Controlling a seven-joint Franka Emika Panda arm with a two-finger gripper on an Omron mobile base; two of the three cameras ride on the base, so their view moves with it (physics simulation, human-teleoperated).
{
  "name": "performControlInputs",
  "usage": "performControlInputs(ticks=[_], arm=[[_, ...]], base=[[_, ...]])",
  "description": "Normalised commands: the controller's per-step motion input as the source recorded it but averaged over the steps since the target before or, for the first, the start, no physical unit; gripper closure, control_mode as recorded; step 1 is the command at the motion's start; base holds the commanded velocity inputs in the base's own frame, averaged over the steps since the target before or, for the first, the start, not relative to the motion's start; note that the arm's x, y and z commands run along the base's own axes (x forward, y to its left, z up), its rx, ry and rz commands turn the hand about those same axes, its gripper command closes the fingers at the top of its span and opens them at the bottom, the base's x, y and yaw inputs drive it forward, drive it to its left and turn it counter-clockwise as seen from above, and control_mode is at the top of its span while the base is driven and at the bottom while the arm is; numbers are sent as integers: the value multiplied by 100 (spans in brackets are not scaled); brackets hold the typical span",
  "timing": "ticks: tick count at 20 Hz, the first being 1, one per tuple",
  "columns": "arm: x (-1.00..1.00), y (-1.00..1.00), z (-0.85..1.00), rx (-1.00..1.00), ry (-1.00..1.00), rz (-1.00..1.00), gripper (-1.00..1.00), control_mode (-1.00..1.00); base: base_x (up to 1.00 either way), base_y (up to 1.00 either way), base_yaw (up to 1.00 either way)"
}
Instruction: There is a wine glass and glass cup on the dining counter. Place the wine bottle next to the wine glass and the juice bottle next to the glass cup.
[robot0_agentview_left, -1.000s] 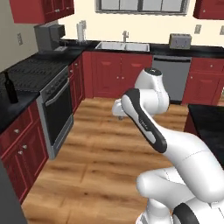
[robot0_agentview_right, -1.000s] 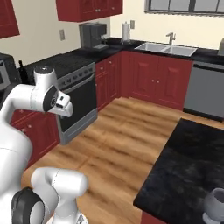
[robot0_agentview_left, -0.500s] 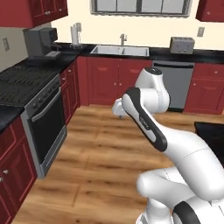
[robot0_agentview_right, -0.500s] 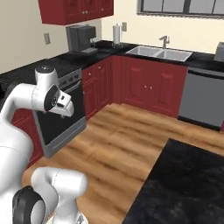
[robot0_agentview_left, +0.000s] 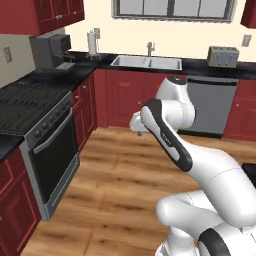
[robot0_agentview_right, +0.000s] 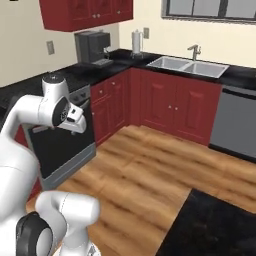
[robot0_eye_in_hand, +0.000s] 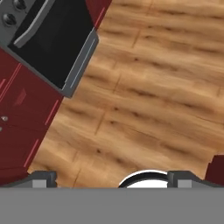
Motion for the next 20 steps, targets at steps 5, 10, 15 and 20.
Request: performControlInputs(ticks=[5,10,15,20], arm=[[0,0,0,0,0,0,-100,100],[0,0,0,0,0,0,-100,100],[0,0,0,0,0,0,-100,100],[0,0,0,0,0,0,-100,100]], base=[[82,0,36],[72,0,49],[66,0,57],[72,-3,49]])
